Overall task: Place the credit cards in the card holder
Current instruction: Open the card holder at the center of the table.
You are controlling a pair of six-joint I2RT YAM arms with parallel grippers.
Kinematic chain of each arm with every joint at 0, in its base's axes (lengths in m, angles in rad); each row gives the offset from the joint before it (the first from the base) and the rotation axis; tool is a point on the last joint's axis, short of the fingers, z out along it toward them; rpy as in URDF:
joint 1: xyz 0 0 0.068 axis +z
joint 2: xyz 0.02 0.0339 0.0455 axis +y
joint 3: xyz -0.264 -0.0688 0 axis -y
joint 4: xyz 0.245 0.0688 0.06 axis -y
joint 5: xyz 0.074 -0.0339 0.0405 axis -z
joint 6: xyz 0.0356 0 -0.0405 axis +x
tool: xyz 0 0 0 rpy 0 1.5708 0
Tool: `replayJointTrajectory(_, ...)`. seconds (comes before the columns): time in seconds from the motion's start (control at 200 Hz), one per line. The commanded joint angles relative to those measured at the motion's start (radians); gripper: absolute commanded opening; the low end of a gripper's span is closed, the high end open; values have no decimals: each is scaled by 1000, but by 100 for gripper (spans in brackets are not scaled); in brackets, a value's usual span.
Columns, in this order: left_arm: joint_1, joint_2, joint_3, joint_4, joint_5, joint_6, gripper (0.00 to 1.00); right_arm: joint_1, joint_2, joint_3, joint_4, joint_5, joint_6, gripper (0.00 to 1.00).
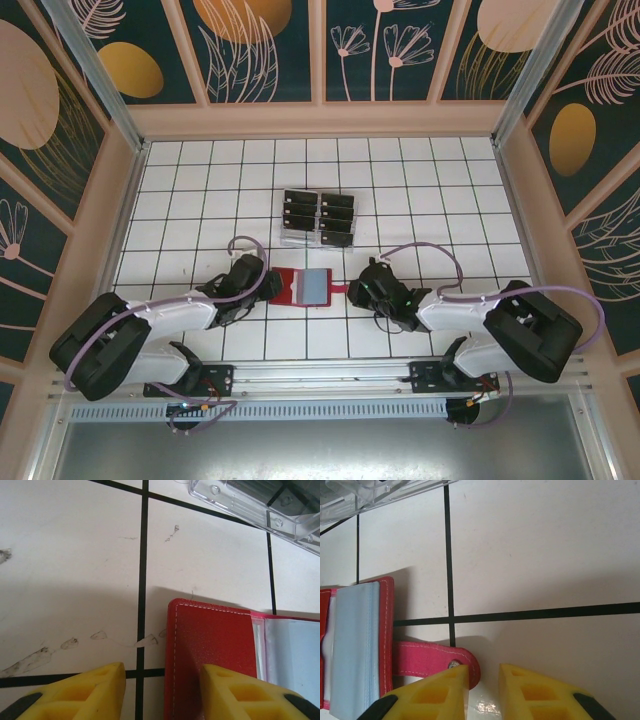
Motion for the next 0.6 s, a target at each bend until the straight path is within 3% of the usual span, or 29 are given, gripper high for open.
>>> replayJointTrajectory(0.0, -4, -9, -24, -32, -11, -1, 45, -21, 7, 23, -28, 26, -27, 27)
replayJointTrajectory(0.355, -6, -8, 17, -56, -32, 32, 47, 65, -234, 93, -184, 33, 13, 43)
replayJointTrajectory(0.596, -5, -40, 90, -134, -75, 97, 51, 132, -157, 228, -213, 26, -18, 49)
